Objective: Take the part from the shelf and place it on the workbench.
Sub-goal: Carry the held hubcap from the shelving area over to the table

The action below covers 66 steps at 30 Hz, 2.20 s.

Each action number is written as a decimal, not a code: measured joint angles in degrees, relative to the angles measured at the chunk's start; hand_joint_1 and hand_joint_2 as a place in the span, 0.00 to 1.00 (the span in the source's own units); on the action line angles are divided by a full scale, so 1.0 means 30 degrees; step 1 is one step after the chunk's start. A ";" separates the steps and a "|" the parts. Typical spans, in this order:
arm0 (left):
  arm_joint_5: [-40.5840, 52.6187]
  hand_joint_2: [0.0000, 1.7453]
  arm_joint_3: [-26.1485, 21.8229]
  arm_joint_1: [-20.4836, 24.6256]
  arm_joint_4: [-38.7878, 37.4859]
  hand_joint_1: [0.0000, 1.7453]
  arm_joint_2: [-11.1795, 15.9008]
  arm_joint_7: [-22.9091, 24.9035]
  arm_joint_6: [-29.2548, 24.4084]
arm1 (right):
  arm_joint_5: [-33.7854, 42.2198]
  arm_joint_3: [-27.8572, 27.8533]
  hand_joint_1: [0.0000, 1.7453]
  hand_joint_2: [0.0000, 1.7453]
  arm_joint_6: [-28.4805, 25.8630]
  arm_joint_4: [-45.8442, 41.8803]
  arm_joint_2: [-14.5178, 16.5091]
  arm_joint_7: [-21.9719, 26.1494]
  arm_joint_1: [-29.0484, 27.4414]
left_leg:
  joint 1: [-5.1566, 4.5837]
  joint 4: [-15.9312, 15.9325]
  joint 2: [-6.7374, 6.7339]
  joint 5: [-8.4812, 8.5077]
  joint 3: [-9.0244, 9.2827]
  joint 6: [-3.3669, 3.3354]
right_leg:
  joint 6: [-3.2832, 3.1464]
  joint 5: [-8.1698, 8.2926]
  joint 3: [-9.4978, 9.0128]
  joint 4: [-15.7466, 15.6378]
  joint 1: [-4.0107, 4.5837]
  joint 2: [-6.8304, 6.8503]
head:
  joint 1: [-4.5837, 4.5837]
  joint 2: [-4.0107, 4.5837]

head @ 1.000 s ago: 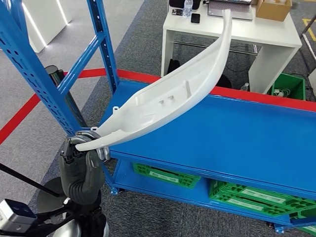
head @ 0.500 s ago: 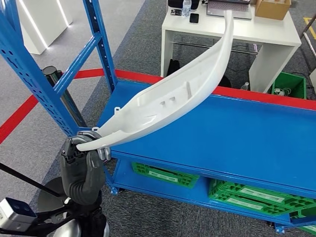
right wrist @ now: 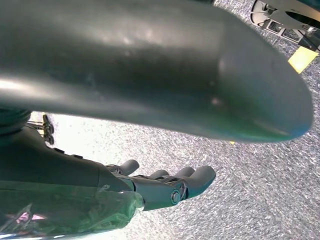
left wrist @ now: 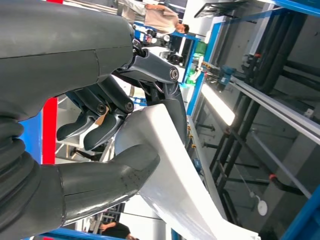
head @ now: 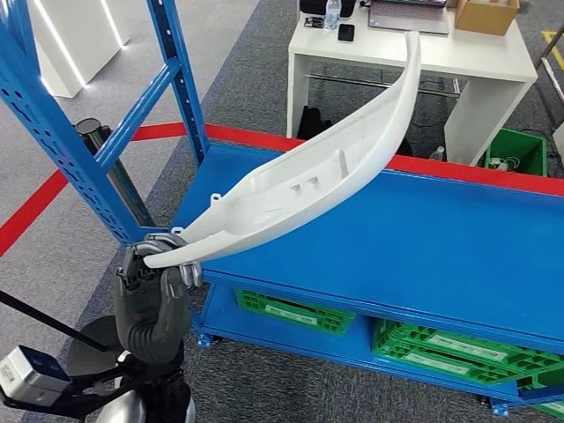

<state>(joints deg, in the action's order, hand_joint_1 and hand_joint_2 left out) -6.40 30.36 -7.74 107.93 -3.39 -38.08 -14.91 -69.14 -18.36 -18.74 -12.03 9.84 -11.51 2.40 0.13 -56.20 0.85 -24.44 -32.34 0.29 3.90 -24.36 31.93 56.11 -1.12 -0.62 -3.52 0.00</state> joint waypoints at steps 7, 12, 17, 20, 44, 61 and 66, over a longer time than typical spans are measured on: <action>-0.0014 1.00 0.0000 0.0000 -0.0328 1.00 0.0055 0.0120 0.0007 | 0.0042 -0.0211 0.00 0.00 -0.0018 0.0002 0.0005 0.0006 -0.0021 | 0.0000 0.0000 0.0000 0.0000 -0.0001 0.0001 | 0.0000 0.0000 0.0000 0.0002 -0.0001 0.0000 | 0.0002 0.0000; 0.0013 1.00 0.0000 0.0001 -0.0479 1.00 0.0133 0.0313 0.0007 | 0.0046 -0.0290 0.00 0.00 -0.0025 0.0002 0.0007 0.0006 -0.0021 | -0.0058 -0.0012 0.0002 -0.0025 -0.0005 -0.0029 | 0.0019 0.0012 -0.0009 -0.0015 -0.0049 0.0000 | -0.0002 0.0000; 0.0016 1.00 0.0000 0.0001 -0.0559 1.00 0.0160 0.0365 0.0007 | 0.0040 -0.0343 0.00 0.00 -0.0033 0.0000 0.0011 0.0006 -0.0021 | -0.0189 -0.0053 0.0003 -0.0087 -0.0012 -0.0160 | 0.0128 0.0035 -0.0019 -0.0033 -0.0166 0.0000 | -0.0004 0.0000; 0.0020 1.00 0.0000 0.0010 -0.0576 1.00 0.0169 0.0379 0.0007 | 0.0038 -0.0399 0.00 0.00 -0.0056 0.0002 0.0018 0.0006 -0.0027 | -0.0223 0.0039 -0.0019 0.0056 0.0003 -0.0377 | 0.0320 0.0082 -0.0028 -0.0090 -0.0253 0.0004 | -0.0009 0.0000; 0.0129 1.00 0.0029 0.0258 -0.0785 1.00 0.0230 0.0496 0.0031 | -0.0113 -0.0472 0.00 0.00 -0.0155 -0.0004 0.0066 0.0046 0.0121 | 0.0068 -0.4515 -0.0120 -0.2219 -0.1483 0.0582 | -0.0940 0.0494 0.1071 0.0496 0.0177 0.0016 | 0.0031 0.0000; 0.0140 1.00 0.0266 0.0531 -0.0849 1.00 0.0231 0.0459 -0.0038 | -0.0144 -0.0479 0.00 0.00 0.0026 0.0002 0.0084 0.0057 0.0189 | -0.0132 0.0247 -0.0246 0.0872 -0.0805 -0.0302 | 0.0012 -0.1218 -0.0013 0.2488 0.0138 0.0036 | 0.0120 -0.0002; 0.0146 1.00 0.0308 0.0578 -0.0860 1.00 0.0242 0.0454 -0.0044 | -0.0184 -0.0479 0.00 0.00 0.0029 0.0004 0.0086 0.0046 0.0282 | -0.0114 0.0119 -0.0232 0.1389 -0.1055 0.0230 | -0.0643 -0.1212 -0.1183 0.0190 0.0249 -0.0042 | 0.0062 -0.0004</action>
<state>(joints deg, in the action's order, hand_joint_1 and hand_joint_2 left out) -5.96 31.28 -6.00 105.35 -2.66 -36.71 -15.04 -69.69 -19.80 -18.65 -12.02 10.09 -11.38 3.25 -0.22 -55.84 0.15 -20.27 -35.51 0.98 1.97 -27.99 28.38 56.68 -0.37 -0.75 -3.34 -0.01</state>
